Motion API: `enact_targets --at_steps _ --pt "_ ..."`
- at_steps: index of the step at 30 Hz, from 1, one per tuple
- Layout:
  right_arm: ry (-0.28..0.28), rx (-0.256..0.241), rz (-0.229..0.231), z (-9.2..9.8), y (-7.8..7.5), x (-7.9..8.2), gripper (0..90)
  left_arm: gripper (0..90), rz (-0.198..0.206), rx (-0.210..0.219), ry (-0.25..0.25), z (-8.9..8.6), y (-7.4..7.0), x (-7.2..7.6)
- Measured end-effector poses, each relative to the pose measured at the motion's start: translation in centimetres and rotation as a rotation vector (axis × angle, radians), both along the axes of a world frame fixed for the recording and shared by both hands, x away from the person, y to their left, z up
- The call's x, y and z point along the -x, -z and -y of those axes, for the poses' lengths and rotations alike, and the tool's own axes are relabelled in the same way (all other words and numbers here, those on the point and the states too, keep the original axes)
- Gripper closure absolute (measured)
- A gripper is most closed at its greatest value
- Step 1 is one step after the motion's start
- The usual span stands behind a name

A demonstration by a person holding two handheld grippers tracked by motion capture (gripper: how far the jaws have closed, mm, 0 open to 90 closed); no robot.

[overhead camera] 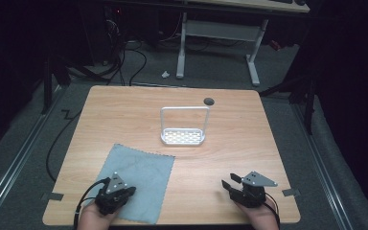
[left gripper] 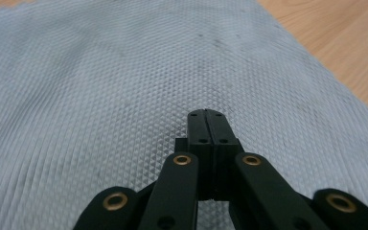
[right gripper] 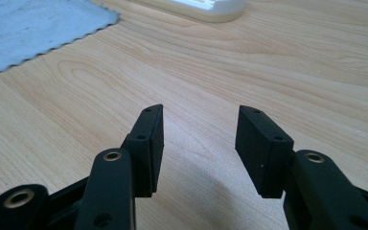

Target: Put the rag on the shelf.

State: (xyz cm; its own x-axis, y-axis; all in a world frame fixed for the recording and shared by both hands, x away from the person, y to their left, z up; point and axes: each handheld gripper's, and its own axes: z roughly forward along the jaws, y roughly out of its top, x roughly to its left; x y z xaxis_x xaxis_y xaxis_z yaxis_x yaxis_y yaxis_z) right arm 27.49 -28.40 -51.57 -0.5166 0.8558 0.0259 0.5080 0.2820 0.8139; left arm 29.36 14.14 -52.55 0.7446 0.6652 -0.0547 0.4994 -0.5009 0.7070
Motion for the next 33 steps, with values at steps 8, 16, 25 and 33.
enact_targets --at_steps 8,16,25,33 --pt "-0.005 -0.004 -0.003 0.1 0.2 0.4 55.7 81.9 0.058 0.018 0.016 0.6 -0.9 0.2" --pt "-0.065 -0.038 -0.012 -1.9 -0.2 0.5 69.6 68.7 0.043 0.117 -0.181 -6.1 -1.1 -0.9" --pt "-0.238 0.055 -0.001 -9.3 -1.1 -0.9 90.0 70.9 -0.011 0.092 -0.194 -7.3 -0.6 -1.6" --pt "-0.321 0.088 -0.052 -15.3 0.1 -4.1 90.0 77.3 -0.045 0.057 -0.189 -7.1 0.0 -1.8"
